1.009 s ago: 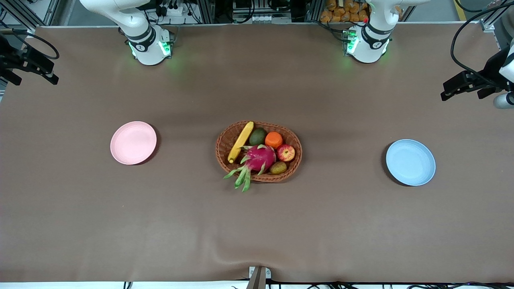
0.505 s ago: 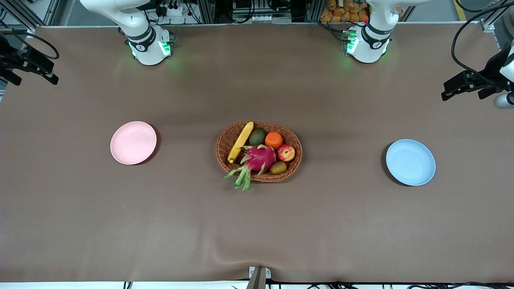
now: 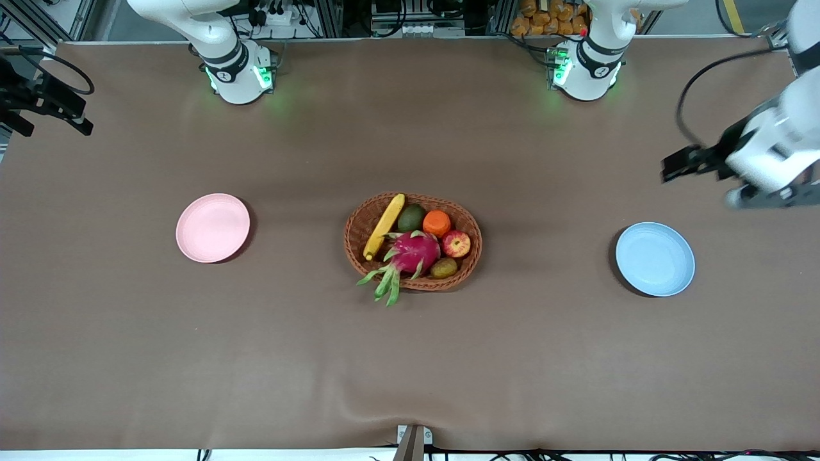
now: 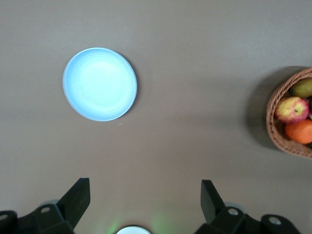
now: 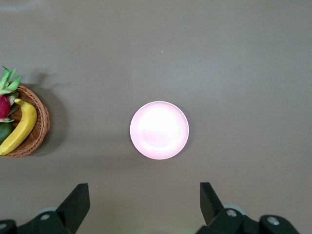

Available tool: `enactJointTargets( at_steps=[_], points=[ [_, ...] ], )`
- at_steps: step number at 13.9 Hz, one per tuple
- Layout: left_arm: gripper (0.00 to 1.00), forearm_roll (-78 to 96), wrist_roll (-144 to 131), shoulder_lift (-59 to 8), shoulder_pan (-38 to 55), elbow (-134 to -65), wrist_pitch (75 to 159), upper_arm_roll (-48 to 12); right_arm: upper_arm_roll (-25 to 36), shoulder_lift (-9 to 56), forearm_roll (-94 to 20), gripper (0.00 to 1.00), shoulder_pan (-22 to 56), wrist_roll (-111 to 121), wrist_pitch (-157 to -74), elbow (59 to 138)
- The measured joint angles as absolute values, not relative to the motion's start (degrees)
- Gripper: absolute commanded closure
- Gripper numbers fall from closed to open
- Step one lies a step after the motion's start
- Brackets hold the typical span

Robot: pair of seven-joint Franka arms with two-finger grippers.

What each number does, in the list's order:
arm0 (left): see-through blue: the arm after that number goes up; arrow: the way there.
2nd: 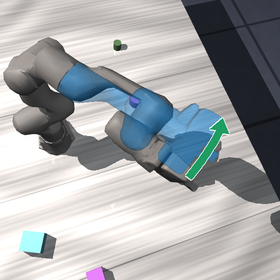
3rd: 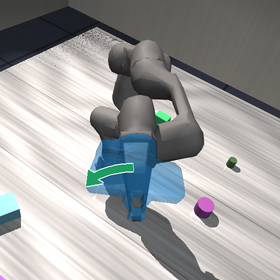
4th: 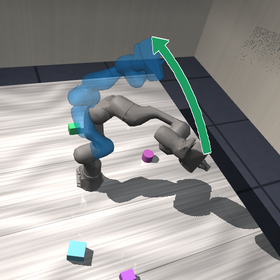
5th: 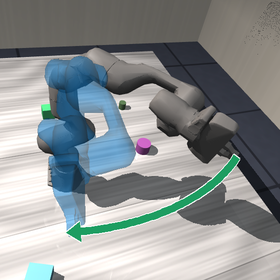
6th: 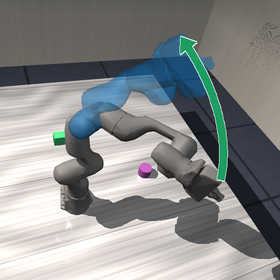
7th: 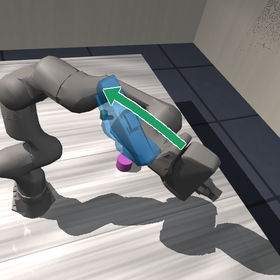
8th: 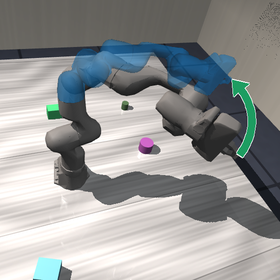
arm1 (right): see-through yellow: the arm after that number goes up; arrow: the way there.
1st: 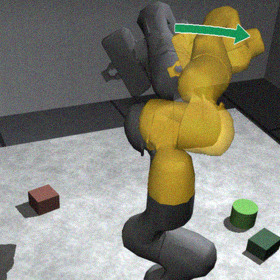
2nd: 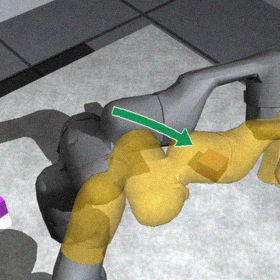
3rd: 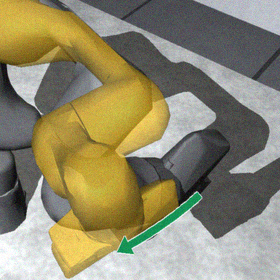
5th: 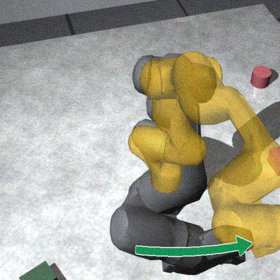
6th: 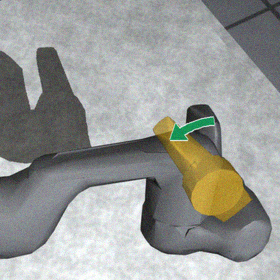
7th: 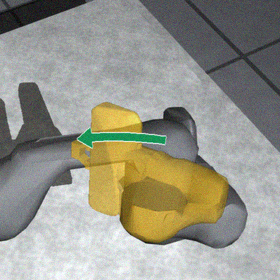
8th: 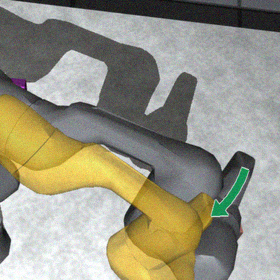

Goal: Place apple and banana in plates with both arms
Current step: 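Move the left gripper over the basket toward the red apple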

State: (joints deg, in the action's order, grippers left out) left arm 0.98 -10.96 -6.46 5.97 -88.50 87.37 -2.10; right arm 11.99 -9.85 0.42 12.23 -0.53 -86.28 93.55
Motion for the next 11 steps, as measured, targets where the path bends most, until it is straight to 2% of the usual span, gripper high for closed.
enactJointTargets(
  at_steps=[6, 11],
  points=[
    [0.0, 1.4, -29.5, -19.3, 16.1, -88.2, 98.4, -2.5, 12.0, -9.7, 0.4, 0.0, 12.2, -0.5, -86.3, 93.6],
    [0.0, 8.8, -34.4, -27.1, 18.5, -85.0, 102.8, -2.5, 11.9, -9.2, 0.4, 0.0, 12.3, -0.5, -87.0, 93.6]
  ],
)
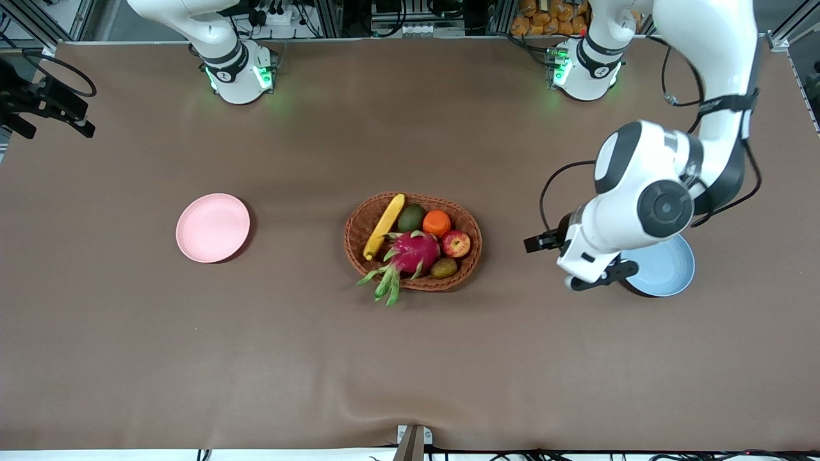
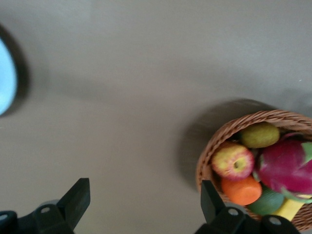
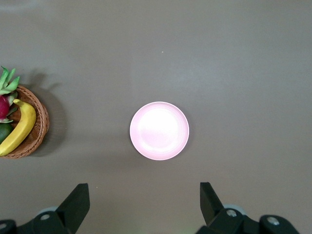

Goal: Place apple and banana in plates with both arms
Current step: 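Move the left gripper over the basket toward the red apple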

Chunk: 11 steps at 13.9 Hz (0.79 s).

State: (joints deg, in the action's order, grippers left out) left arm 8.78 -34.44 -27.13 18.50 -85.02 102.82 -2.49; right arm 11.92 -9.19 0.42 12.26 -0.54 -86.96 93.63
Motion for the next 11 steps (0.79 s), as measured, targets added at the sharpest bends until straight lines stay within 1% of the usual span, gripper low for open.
enactJointTargets(
  at_steps=[4, 7, 11],
  points=[
    [0.0, 8.9, -40.7, -32.7, 24.4, -82.7, 107.1, -2.4, 11.9, -8.5, 0.4, 0.0, 12.3, -0.5, -87.4, 93.6],
    [0.0, 8.8, -40.7, -34.5, 27.5, -82.2, 110.0, -2.4, 11.9, -8.5, 0.4, 0.0, 12.3, -0.5, -87.9, 93.6],
    [0.0, 2.3, -40.2, -36.8, 31.4, -82.3, 112.5, -2.4, 11.8, -8.5, 0.4, 0.0, 12.5, -0.5, -88.9, 93.6]
  ],
)
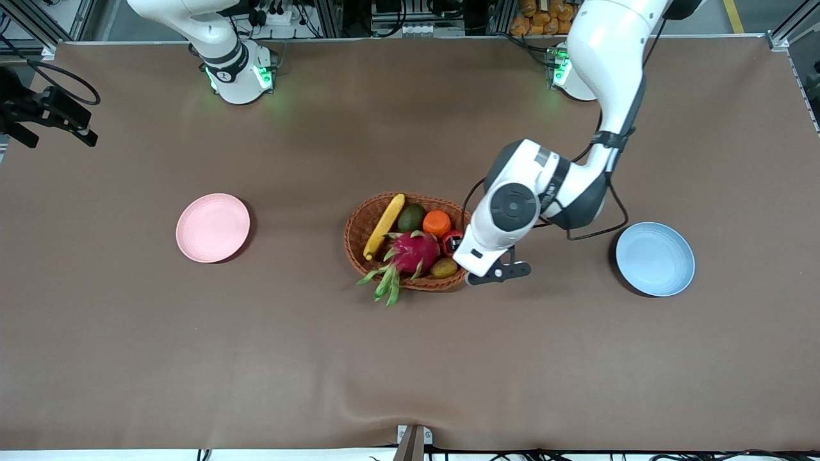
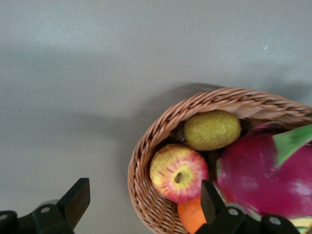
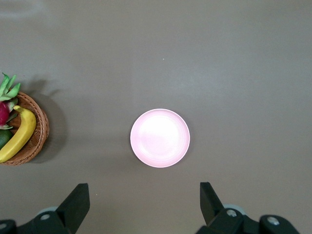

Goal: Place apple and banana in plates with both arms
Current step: 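Move the left gripper over the basket toward the red apple, then lower the left gripper onto the apple while the right gripper reaches the basket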

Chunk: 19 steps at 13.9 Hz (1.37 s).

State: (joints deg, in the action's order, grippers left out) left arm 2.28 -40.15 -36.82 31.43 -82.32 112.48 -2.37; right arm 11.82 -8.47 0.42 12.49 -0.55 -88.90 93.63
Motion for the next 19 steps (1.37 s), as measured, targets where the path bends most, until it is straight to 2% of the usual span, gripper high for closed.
enactJointTargets(
  at_steps=[6, 13, 19],
  points=[
    [0.0, 0.9, -31.6, -37.0, 33.1, -84.8, 117.3, -3.9, 11.8, -7.8, 0.4, 0.0, 12.5, -0.5, -90.5, 93.6],
    [0.0, 0.8, -23.4, -35.3, 33.7, -95.4, 130.2, -4.2, 12.2, -7.0, 0.4, 0.0, 12.5, -0.5, -91.8, 93.4],
    [0.0, 0.8, -22.8, -34.6, 33.7, -96.2, 131.5, -4.8, 11.9, -6.3, 0.0, 0.0, 13.4, -0.7, -91.7, 93.4]
  ],
)
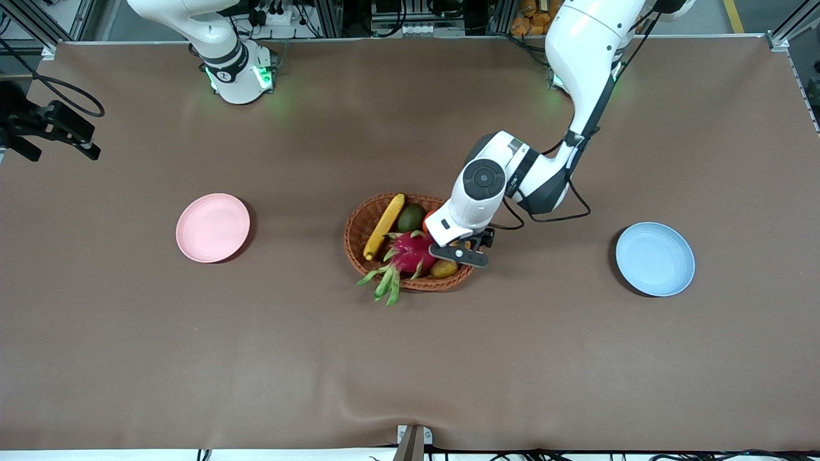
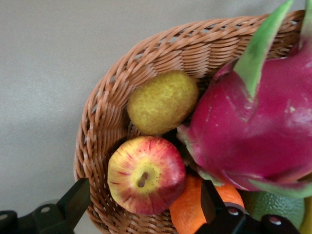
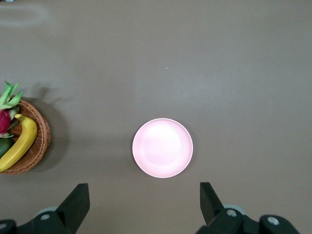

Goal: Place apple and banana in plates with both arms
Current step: 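Lower the left gripper onto the apple while the right gripper reaches the basket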

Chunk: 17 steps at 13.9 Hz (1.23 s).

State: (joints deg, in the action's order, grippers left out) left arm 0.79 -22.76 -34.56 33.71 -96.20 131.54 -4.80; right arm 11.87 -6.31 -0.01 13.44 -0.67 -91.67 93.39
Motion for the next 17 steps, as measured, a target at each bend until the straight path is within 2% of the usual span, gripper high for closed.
enactJointTargets(
  at_steps=[4, 12, 17],
  points=[
    [0.0, 0.8, -22.6, -34.6, 33.7, -97.4, 132.7, -4.9, 11.8, -3.0, -0.1, 0.0, 17.0, -6.0, -92.3, 93.0],
    [0.0, 0.8, -22.6, -35.1, 33.8, -97.7, 133.9, -5.0, 11.6, 8.9, 0.0, 0.0, 29.3, -28.4, -96.7, 89.1],
    [0.08, 0.8, -22.5, -35.4, 34.0, -97.7, 134.3, -5.1, 11.6, 19.6, 0.0, 0.0, 35.4, -38.1, -104.2, 89.3]
  ],
)
